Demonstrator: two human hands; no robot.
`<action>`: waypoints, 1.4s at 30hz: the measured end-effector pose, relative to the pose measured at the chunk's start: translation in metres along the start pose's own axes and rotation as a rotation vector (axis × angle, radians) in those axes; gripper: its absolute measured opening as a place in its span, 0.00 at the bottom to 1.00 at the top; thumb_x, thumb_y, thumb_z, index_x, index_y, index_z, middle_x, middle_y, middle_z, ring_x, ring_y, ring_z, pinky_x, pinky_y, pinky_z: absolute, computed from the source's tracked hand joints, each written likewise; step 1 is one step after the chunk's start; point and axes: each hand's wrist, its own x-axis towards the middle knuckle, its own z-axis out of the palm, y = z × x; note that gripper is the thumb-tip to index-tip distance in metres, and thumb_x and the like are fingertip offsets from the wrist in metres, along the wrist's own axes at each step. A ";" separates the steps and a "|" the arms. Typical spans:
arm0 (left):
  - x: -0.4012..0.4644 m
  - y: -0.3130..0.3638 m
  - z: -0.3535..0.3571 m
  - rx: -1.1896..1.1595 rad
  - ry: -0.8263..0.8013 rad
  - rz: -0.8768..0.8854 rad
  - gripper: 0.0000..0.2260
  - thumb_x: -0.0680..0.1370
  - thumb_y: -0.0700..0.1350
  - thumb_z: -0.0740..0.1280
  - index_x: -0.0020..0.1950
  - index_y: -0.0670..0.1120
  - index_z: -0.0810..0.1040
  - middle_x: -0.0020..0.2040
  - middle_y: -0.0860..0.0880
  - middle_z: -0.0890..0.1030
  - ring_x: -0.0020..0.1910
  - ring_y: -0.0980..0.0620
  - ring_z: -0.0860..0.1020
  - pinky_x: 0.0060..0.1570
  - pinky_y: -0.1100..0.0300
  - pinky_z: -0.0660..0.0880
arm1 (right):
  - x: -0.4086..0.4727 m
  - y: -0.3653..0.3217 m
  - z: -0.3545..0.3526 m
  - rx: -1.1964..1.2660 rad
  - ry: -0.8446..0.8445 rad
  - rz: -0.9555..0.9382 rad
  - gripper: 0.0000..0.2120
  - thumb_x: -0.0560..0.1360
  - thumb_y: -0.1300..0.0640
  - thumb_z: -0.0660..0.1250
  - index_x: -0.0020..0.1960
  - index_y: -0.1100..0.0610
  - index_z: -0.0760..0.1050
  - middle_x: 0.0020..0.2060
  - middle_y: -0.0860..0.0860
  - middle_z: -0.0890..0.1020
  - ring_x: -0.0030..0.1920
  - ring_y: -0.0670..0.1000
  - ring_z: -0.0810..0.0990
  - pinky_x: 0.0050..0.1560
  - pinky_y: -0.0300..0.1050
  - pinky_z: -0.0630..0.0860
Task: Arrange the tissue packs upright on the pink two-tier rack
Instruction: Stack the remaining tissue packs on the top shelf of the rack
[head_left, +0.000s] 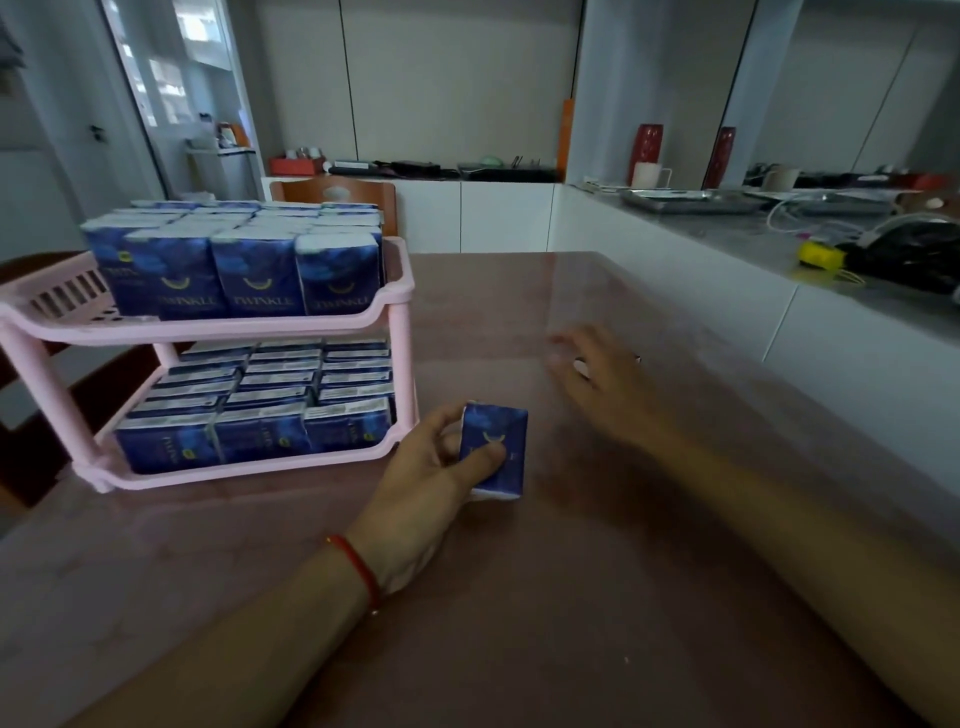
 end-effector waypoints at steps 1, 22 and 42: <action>0.000 -0.001 0.000 0.015 -0.013 0.007 0.17 0.78 0.32 0.68 0.66 0.41 0.76 0.53 0.41 0.86 0.48 0.49 0.85 0.44 0.59 0.81 | 0.012 0.024 0.004 -0.158 0.004 0.136 0.23 0.80 0.45 0.60 0.72 0.53 0.68 0.70 0.56 0.70 0.68 0.57 0.71 0.67 0.55 0.70; -0.011 0.007 0.004 -0.075 -0.132 -0.022 0.20 0.75 0.45 0.72 0.65 0.40 0.77 0.57 0.36 0.83 0.54 0.37 0.83 0.55 0.42 0.81 | -0.069 -0.086 -0.030 0.038 -0.068 -0.477 0.39 0.70 0.35 0.72 0.71 0.57 0.68 0.63 0.51 0.73 0.60 0.49 0.74 0.62 0.45 0.72; -0.080 0.113 -0.095 0.523 -0.064 0.513 0.28 0.74 0.38 0.76 0.72 0.49 0.72 0.64 0.50 0.81 0.65 0.51 0.79 0.63 0.48 0.78 | -0.026 -0.233 -0.060 0.286 -0.265 -0.351 0.20 0.72 0.50 0.75 0.63 0.47 0.78 0.54 0.40 0.82 0.53 0.39 0.80 0.52 0.38 0.80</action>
